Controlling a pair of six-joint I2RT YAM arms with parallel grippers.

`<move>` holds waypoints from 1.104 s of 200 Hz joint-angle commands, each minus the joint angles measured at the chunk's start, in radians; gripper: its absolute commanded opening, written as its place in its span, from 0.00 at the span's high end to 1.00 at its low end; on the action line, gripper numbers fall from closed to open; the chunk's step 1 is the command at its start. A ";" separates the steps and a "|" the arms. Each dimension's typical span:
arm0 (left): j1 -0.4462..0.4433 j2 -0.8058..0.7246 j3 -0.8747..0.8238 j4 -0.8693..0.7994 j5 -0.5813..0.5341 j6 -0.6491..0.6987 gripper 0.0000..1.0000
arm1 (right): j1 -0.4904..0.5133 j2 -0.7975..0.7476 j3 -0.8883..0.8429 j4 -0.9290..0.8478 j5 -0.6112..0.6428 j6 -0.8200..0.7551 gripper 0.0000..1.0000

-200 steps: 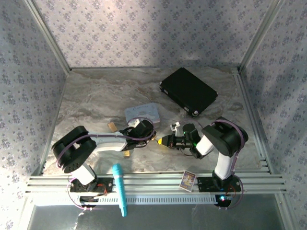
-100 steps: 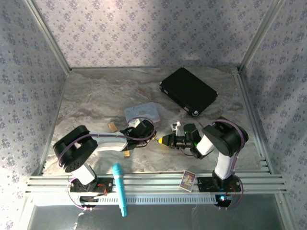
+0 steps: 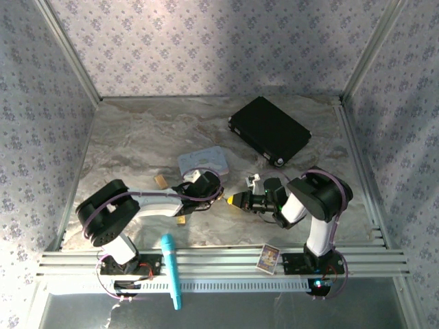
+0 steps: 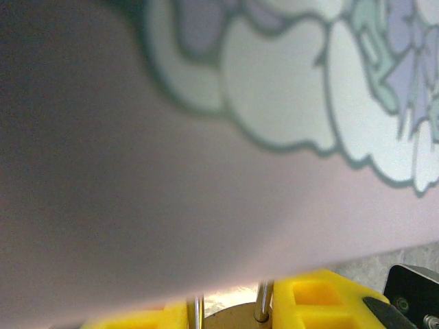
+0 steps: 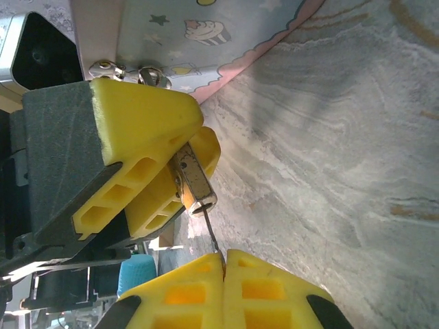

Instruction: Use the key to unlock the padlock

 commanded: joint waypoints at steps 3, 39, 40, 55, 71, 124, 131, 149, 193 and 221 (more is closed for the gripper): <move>-0.017 0.029 -0.007 -0.025 0.105 -0.096 0.85 | 0.003 0.028 0.012 0.045 0.027 0.023 1.00; -0.022 0.027 -0.006 -0.022 0.105 -0.100 0.85 | 0.005 0.057 0.018 0.114 0.041 0.074 1.00; -0.022 0.027 -0.006 -0.022 0.105 -0.100 0.85 | 0.005 0.057 0.018 0.115 0.041 0.076 1.00; -0.022 0.027 -0.005 -0.023 0.108 -0.101 0.85 | 0.004 0.075 0.021 0.148 0.041 0.107 1.00; -0.025 0.027 -0.006 -0.020 0.109 -0.105 0.85 | 0.010 0.081 0.027 0.149 0.054 0.115 1.00; -0.028 0.032 0.001 -0.015 0.099 -0.127 0.85 | 0.070 0.078 0.043 0.150 0.112 0.145 1.00; -0.028 0.032 0.006 -0.016 0.102 -0.125 0.85 | 0.073 0.083 0.047 0.150 0.114 0.147 1.00; -0.031 0.033 0.015 -0.023 0.106 -0.117 0.85 | 0.068 0.094 0.044 0.149 0.127 0.142 1.00; -0.036 0.030 0.006 -0.018 0.115 -0.113 0.85 | 0.030 0.102 0.035 0.147 0.115 0.136 1.00; -0.037 0.038 0.007 -0.021 0.116 -0.104 0.86 | 0.006 0.106 0.029 0.129 0.089 0.116 1.00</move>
